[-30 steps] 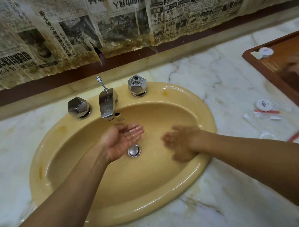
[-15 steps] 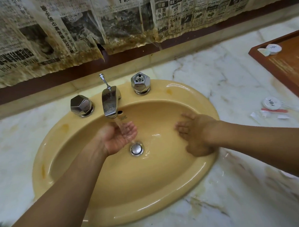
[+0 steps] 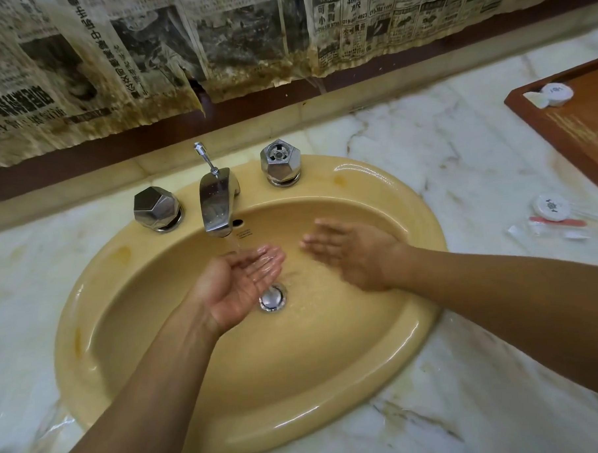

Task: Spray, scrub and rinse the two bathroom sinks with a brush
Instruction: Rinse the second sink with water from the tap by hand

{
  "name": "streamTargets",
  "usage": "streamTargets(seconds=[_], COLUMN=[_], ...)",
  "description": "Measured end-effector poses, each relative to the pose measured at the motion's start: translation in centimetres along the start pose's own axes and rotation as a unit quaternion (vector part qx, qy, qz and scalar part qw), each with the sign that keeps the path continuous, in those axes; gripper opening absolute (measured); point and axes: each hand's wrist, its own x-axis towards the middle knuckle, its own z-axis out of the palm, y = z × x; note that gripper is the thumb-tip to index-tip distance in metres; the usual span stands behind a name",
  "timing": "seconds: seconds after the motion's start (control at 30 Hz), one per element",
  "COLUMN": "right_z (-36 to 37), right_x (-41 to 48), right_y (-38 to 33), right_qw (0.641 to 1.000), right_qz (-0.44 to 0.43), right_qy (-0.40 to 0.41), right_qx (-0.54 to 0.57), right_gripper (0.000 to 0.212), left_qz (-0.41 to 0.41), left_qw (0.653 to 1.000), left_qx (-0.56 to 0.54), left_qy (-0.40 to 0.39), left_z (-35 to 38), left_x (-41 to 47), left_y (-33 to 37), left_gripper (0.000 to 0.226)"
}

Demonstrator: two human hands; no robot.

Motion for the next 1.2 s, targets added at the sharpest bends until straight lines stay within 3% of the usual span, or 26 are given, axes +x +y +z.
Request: streamTargets(seconds=[0.07,0.17,0.3,0.43,0.5,0.6,0.73,0.83,0.9,0.97,1.03,1.1,1.2], right_z=[-0.3,-1.8,-2.3,-1.3,-0.6,-1.2,-0.4,0.9,0.7,-0.1,-0.3,-0.7,-1.7], right_x=[-1.0,-2.5,-2.9,-1.7,0.2,2.7,3.0,1.5,0.1,-1.0,-1.0,0.3,3.2], right_y=[-1.7,-3.3,-3.2,-2.9,-1.1,1.7,1.2,-1.1,-2.2,-2.9,-2.2,-0.5,1.4], right_qw=[0.983,0.938,0.929,0.968,0.995,0.981,0.984,0.999,0.983,0.973,0.987,0.998,0.979], right_qz=[-0.036,-0.077,-0.084,-0.053,-0.012,0.007,0.002,-0.038,-0.059,-0.072,-0.044,0.009,0.019], right_qy=[-0.087,-0.220,-0.215,-0.179,-0.099,0.064,0.083,-0.028,-0.114,-0.147,-0.124,-0.052,0.075], right_qx=[0.155,0.258,0.288,0.165,0.013,-0.185,-0.159,0.011,0.133,0.160,0.096,-0.042,-0.188], right_gripper=[0.066,0.069,0.067,0.074,0.078,0.070,0.068,0.072,0.079,0.080,0.080,0.082,0.073], left_qz=[0.000,-0.008,-0.028,-0.038,-0.060,-0.066,-0.008,-0.016,-0.014,0.001,0.022,0.050,0.071], left_qw=[0.999,0.998,0.997,0.998,0.994,0.993,0.994,0.993,0.992,0.989,0.980,0.970,0.966], left_qx=[-0.011,-0.017,-0.018,-0.053,-0.066,-0.077,-0.102,-0.104,-0.118,-0.150,-0.196,-0.232,-0.243], left_qy=[0.031,0.064,0.070,0.004,-0.064,-0.064,0.037,0.060,0.049,0.016,-0.033,-0.053,-0.042], left_z=[-1.2,-1.8,-0.8,1.3,1.8,0.6,-3.0,-3.8,-3.0,-1.4,0.2,1.2,0.9], left_x=[0.0,0.1,1.1,0.8,-0.3,-1.2,-0.4,-0.3,-0.5,-0.9,-1.4,-1.9,-2.6], left_y=[0.7,1.2,1.1,1.6,1.8,1.8,1.6,1.1,0.6,0.7,1.2,2.0,2.1], left_gripper=[0.033,0.032,0.030,0.034,0.041,0.044,0.043,0.038,0.042,0.049,0.054,0.052,0.050])
